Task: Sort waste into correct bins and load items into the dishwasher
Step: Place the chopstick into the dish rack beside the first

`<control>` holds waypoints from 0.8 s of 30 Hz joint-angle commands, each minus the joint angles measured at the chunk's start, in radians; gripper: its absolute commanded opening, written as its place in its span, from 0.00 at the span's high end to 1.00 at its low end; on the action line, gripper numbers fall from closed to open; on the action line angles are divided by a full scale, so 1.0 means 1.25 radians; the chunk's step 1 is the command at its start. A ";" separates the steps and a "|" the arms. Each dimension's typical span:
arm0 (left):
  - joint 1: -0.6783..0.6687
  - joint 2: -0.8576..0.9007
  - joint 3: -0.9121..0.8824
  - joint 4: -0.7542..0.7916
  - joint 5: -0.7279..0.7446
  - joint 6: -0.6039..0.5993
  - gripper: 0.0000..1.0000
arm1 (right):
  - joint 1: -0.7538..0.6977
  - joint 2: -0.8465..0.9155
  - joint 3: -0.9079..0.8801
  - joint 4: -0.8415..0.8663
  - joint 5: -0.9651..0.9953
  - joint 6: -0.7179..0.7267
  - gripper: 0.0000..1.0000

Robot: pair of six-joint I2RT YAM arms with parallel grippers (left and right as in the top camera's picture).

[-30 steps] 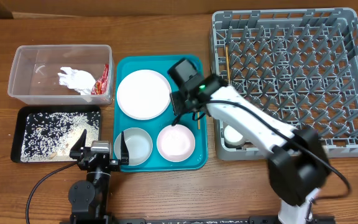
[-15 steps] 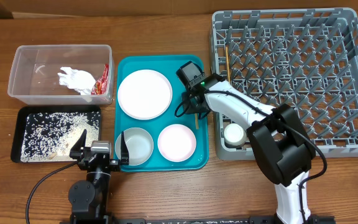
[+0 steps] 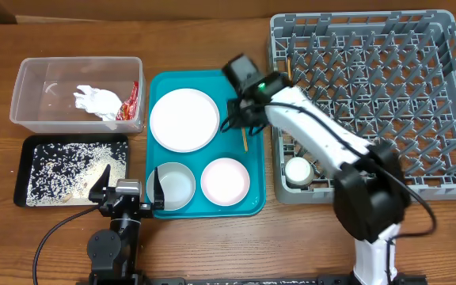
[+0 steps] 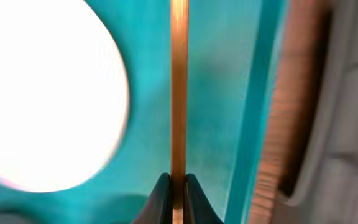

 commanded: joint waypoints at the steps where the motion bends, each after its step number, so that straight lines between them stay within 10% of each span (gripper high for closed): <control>1: 0.003 -0.008 -0.003 0.000 0.012 0.015 0.00 | -0.060 -0.121 0.060 -0.013 0.002 -0.028 0.96; 15: 0.003 -0.008 -0.003 0.000 0.012 0.015 0.00 | -0.179 -0.137 -0.152 0.012 0.023 -0.256 0.95; 24: 0.003 -0.008 -0.003 0.000 0.012 0.015 0.00 | -0.164 -0.225 -0.072 -0.086 -0.115 -0.238 0.66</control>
